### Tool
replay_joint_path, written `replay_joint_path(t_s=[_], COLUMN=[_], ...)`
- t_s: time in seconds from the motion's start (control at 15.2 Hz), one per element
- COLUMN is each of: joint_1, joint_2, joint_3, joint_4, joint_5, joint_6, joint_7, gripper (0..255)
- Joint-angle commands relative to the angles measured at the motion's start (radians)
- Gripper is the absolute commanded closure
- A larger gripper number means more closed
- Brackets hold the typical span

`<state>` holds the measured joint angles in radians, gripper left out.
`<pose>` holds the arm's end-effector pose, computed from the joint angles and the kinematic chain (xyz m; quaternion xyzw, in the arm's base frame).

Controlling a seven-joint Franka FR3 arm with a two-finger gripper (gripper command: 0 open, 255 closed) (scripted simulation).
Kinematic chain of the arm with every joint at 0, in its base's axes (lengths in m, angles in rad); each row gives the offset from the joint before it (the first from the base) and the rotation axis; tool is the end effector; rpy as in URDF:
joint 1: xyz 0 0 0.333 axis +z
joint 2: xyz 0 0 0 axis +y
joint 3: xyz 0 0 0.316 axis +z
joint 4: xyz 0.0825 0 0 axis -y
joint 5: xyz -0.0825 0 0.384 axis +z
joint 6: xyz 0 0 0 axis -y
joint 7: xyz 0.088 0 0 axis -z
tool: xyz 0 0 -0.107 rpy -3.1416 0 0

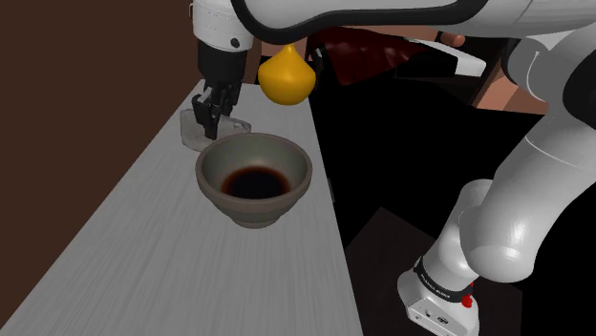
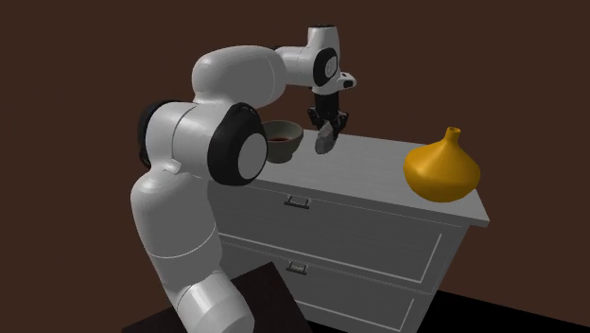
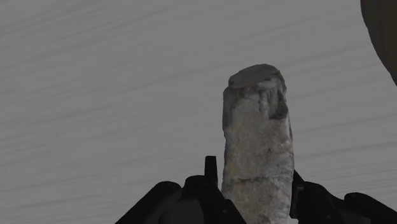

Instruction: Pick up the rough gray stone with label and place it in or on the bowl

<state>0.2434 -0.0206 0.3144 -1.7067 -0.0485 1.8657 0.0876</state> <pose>0.4871 0.3015 0.5984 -0.9670 -0.2370 -0.0931 0.0027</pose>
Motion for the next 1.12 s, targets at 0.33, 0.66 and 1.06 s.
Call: replay_joint_path(t_s=[0.33, 0.66, 1.06], joint_1=[-0.001, 0.000, 0.002], joint_2=[0.001, 0.007, 0.027], joint_3=[-0.001, 0.001, 0.003], joint_4=[-0.001, 0.047, 0.152], joint_5=[0.000, -0.002, -0.008], joint_6=[0.001, -0.042, -0.128], joint_7=[0.000, 0.000, 0.000], gripper=[255, 255, 255])
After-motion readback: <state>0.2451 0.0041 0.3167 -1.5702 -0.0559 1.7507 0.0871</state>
